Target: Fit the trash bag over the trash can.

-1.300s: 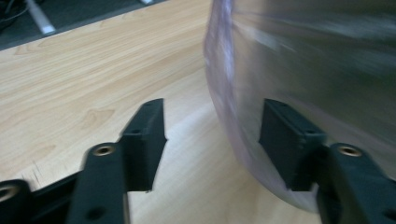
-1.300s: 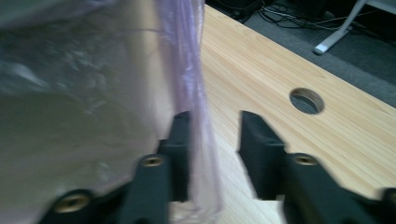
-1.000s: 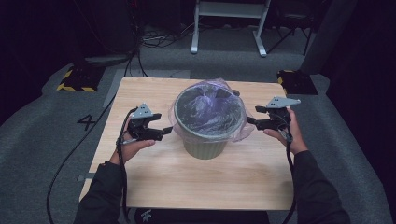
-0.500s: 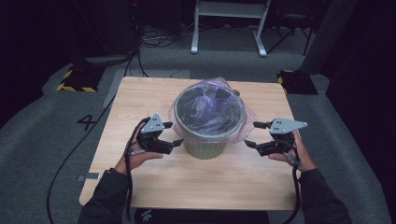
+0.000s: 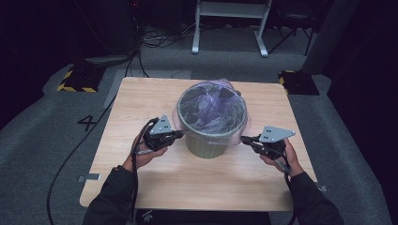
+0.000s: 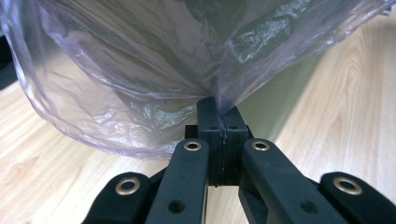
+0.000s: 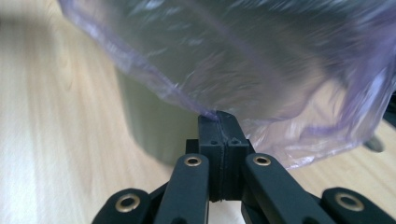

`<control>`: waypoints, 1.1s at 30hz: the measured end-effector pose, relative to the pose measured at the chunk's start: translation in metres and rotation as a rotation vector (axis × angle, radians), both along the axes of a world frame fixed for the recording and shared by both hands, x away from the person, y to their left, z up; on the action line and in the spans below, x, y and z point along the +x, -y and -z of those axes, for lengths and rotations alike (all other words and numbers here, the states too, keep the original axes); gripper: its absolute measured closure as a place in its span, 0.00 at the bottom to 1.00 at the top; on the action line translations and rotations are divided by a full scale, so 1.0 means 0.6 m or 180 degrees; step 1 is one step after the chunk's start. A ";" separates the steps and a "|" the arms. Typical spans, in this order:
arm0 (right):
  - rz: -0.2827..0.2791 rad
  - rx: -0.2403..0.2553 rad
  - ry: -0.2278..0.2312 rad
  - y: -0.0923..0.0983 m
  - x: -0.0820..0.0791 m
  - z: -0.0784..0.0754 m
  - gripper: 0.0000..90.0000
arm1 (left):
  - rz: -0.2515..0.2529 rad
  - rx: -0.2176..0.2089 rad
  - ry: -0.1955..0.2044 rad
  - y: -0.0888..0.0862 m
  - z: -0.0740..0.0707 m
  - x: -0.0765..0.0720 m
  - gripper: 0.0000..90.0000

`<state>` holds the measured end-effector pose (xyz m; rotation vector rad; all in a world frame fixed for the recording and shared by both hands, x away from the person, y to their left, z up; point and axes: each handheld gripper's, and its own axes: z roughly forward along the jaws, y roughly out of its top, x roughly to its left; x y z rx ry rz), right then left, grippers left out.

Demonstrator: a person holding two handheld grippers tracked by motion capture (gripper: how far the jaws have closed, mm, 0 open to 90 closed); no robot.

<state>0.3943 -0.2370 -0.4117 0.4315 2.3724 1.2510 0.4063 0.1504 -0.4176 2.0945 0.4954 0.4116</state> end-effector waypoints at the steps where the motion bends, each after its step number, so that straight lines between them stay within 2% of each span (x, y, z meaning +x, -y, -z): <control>1: -0.0016 -0.0047 -0.0024 0.000 -0.001 0.005 1.00 | 0.0017 0.0033 0.0008 0.001 0.003 -0.001 1.00; 3: -0.0033 -0.0085 -0.0083 0.001 -0.003 0.016 1.00 | 0.0044 0.0062 -0.0030 0.004 0.010 -0.003 1.00; 8: -0.0023 -0.0097 -0.0238 0.007 0.000 0.038 1.00 | 0.0034 0.0234 -0.0103 0.014 0.035 -0.002 1.00; 12: 0.0022 -0.0266 -0.0358 0.005 0.005 0.062 1.00 | 0.0020 0.0329 -0.0185 0.018 0.055 0.002 1.00; 17: 0.0091 -0.0356 -0.0551 0.005 0.018 0.091 1.00 | -0.0032 0.0416 -0.0263 0.016 0.074 0.009 1.00; 24: 0.0221 -0.0395 -0.0764 0.007 0.038 0.115 1.00 | -0.0164 0.0390 -0.0353 0.009 0.091 0.020 1.00; 26: 0.0246 -0.0443 -0.0781 0.006 0.042 0.119 1.00 | -0.0178 0.0358 -0.0378 0.007 0.094 0.023 0.99; 29: 0.0286 -0.0481 -0.0836 0.005 0.051 0.128 1.00 | -0.0222 0.0384 -0.0393 0.004 0.099 0.025 0.99; 33: 0.0344 -0.0389 -0.0930 0.011 0.060 0.133 1.00 | -0.0273 0.0378 -0.0454 -0.002 0.106 0.029 0.99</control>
